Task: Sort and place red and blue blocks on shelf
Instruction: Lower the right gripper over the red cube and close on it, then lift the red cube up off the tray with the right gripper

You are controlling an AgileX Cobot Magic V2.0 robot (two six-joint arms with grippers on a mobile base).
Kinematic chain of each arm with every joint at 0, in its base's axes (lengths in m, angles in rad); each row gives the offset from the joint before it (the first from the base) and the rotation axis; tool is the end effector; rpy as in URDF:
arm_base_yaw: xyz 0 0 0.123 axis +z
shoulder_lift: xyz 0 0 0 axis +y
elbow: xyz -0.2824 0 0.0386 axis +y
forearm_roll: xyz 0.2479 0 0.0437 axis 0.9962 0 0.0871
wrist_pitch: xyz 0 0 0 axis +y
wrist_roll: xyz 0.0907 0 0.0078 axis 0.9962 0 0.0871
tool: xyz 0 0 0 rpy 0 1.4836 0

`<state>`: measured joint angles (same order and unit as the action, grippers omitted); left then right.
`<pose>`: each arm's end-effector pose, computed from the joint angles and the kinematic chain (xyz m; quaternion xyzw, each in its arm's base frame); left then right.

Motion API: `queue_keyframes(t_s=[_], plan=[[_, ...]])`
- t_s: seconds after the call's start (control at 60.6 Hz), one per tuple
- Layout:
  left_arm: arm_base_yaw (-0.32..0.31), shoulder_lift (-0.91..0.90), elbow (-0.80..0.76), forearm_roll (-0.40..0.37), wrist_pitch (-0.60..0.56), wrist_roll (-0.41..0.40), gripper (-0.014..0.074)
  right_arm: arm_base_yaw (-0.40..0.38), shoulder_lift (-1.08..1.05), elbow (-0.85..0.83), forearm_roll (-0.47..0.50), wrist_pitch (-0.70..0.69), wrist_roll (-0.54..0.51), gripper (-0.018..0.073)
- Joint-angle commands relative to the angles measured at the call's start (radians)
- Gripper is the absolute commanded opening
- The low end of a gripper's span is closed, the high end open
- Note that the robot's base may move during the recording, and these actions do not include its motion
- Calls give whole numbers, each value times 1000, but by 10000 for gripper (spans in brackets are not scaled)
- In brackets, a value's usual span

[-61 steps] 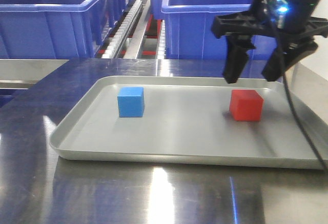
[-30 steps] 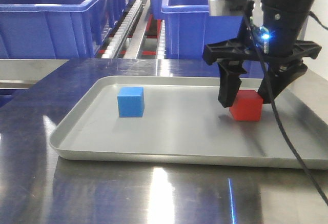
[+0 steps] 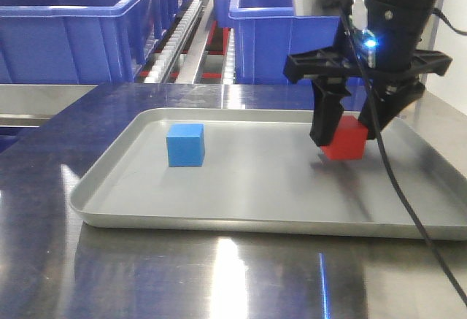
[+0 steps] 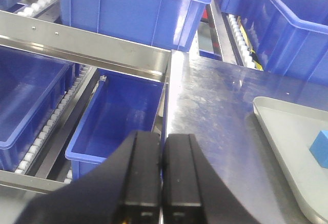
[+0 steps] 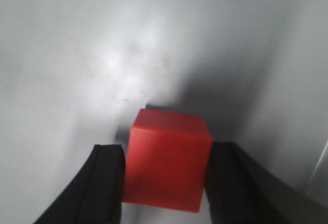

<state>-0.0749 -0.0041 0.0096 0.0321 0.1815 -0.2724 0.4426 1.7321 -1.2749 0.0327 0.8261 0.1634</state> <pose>0.0560 -0.0037 0.1936 -0.0634 0.7388 -0.1034 0.6630 0.3229 0.1555 0.2406 -0.1281 0.9740 0.0688 0.1736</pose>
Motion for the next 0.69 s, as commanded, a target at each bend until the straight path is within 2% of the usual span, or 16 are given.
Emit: queue_keyframes(t_s=[0.0, 0.215, 0.38, 0.479, 0.677], plan=[[-3, -14, 21, -6, -85, -1, 134, 1, -78, -47, -6, -16, -5, 57], [-3, -14, 21, -6, -85, -1, 134, -2, -202, -48, -7, -55, -5, 57], [-3, -14, 21, -6, -85, -1, 134, -37, -364, 30, -11, -193, -5, 57], [-3, -14, 21, -6, -85, -1, 134, -92, -493, 146, -11, -314, -5, 57], [-3, -14, 21, -6, -85, -1, 134, -277, -777, 411, -11, -481, -5, 57]])
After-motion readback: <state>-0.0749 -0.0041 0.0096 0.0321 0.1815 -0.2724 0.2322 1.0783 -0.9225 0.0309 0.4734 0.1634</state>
